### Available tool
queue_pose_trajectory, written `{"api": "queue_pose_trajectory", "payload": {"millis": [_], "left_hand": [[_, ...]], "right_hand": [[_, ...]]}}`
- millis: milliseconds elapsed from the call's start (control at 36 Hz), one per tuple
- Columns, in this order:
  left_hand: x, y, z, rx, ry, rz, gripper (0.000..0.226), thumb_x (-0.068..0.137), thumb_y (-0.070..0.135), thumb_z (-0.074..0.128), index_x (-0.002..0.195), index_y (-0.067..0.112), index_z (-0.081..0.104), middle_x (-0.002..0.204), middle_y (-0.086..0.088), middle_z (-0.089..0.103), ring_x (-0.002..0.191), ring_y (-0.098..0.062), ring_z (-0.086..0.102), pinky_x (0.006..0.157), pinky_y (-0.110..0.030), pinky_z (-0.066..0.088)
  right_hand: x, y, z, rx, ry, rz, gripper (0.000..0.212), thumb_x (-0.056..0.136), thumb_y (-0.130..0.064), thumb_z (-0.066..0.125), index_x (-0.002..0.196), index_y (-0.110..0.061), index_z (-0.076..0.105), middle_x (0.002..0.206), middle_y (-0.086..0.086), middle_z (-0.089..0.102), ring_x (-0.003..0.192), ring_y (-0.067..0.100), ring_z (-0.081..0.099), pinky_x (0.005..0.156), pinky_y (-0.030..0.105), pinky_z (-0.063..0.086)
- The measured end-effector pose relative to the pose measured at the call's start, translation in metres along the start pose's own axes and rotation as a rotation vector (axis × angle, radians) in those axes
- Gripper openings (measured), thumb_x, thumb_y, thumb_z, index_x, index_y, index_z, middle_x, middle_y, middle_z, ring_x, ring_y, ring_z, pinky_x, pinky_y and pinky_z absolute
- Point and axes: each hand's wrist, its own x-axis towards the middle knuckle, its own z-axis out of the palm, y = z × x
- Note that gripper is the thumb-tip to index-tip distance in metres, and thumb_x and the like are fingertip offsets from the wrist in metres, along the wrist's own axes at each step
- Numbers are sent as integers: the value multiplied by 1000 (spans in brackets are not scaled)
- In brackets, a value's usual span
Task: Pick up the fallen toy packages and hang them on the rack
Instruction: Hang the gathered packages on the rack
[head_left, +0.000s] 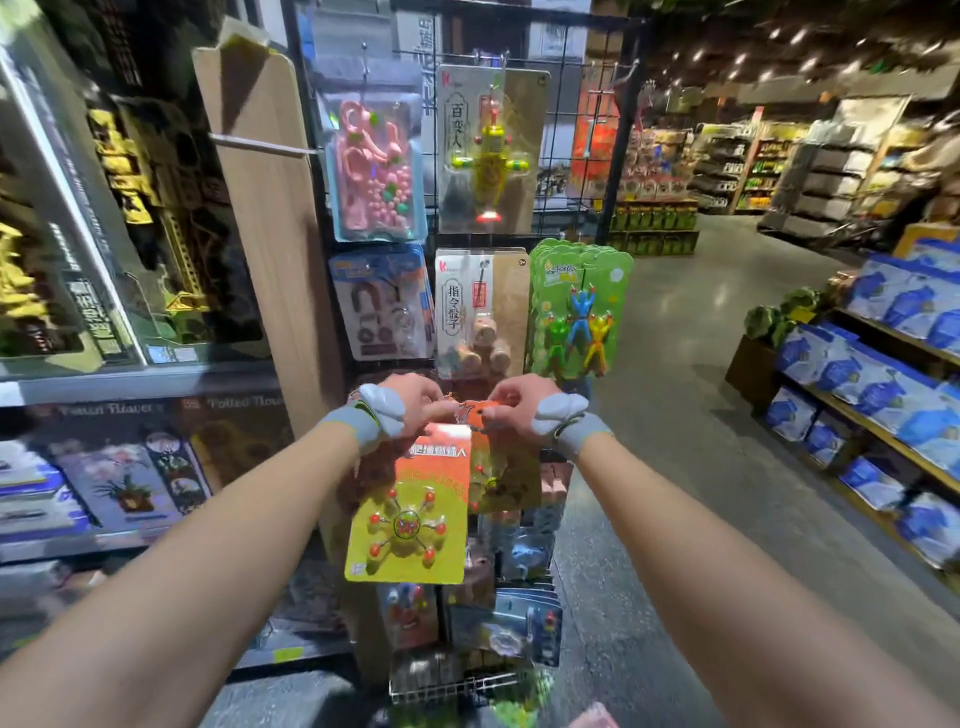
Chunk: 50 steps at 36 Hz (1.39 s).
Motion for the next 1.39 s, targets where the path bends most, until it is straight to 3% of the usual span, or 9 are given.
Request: {"api": "queue_pose_trajectory", "payload": {"millis": [83, 167, 306, 583, 750, 917, 1028, 1250, 1389], "left_hand": [[-1, 3, 15, 59, -70, 32, 37, 94, 51, 55, 89, 18, 70, 80, 4, 68, 62, -7, 59, 47, -15, 41], [3, 5, 26, 74, -83, 43, 38, 97, 46, 53, 80, 15, 68, 70, 3, 64, 64, -17, 57, 51, -25, 36], [14, 1, 38, 62, -66, -9, 42, 97, 48, 51, 61, 28, 52, 65, 8, 58, 67, -18, 57, 65, -31, 44], [24, 0, 35, 16, 36, -120, 49, 100, 41, 49, 55, 23, 45, 57, 4, 49, 60, -18, 50, 55, -30, 30], [32, -2, 32, 95, 73, -191, 43, 101, 43, 46, 64, 21, 51, 75, -4, 56, 76, -26, 53, 65, -30, 35], [40, -2, 35, 96, 59, -258, 40, 100, 42, 46, 72, 16, 58, 84, -7, 63, 80, -26, 54, 68, -31, 38], [42, -4, 38, 83, 75, -261, 38, 99, 40, 47, 77, 15, 65, 88, -9, 66, 81, -28, 58, 65, -32, 38], [50, 1, 45, 48, 115, -281, 38, 97, 34, 49, 63, 18, 57, 81, -6, 66, 75, -28, 60, 63, -32, 42], [53, 1, 45, 80, 114, -301, 32, 96, 37, 51, 76, 15, 65, 88, -9, 70, 80, -31, 63, 68, -32, 48]], "right_hand": [[-3, 10, 12, -6, -9, 17, 18, 88, -40, 67, 95, -24, 70, 99, -1, 69, 94, 20, 64, 80, 32, 52], [-2, 21, 21, 15, 17, 62, 15, 86, -42, 69, 89, -27, 66, 96, -2, 68, 93, 20, 64, 77, 30, 51], [-2, 41, 23, 107, 49, 164, 26, 86, -45, 67, 96, -21, 67, 91, -1, 65, 85, 20, 61, 67, 29, 46], [21, 53, 29, 297, 182, 240, 20, 85, -42, 68, 85, -22, 64, 81, 0, 64, 72, 19, 58, 65, 33, 50], [39, 49, 37, 338, 254, 279, 21, 86, -39, 69, 83, -19, 65, 80, 1, 64, 71, 18, 55, 61, 27, 42], [47, 55, 45, 373, 272, 328, 26, 84, -45, 69, 75, -22, 60, 83, 3, 68, 76, 21, 61, 68, 34, 53], [46, 60, 42, 391, 258, 337, 33, 85, -50, 67, 70, -23, 55, 74, 0, 64, 68, 19, 59, 64, 32, 49], [48, 65, 41, 348, 263, 395, 27, 86, -50, 64, 75, -26, 58, 86, 2, 68, 85, 25, 65, 73, 33, 50], [47, 62, 44, 344, 256, 451, 40, 84, -44, 71, 104, -14, 54, 102, 1, 62, 95, 25, 60, 82, 36, 49]]}}
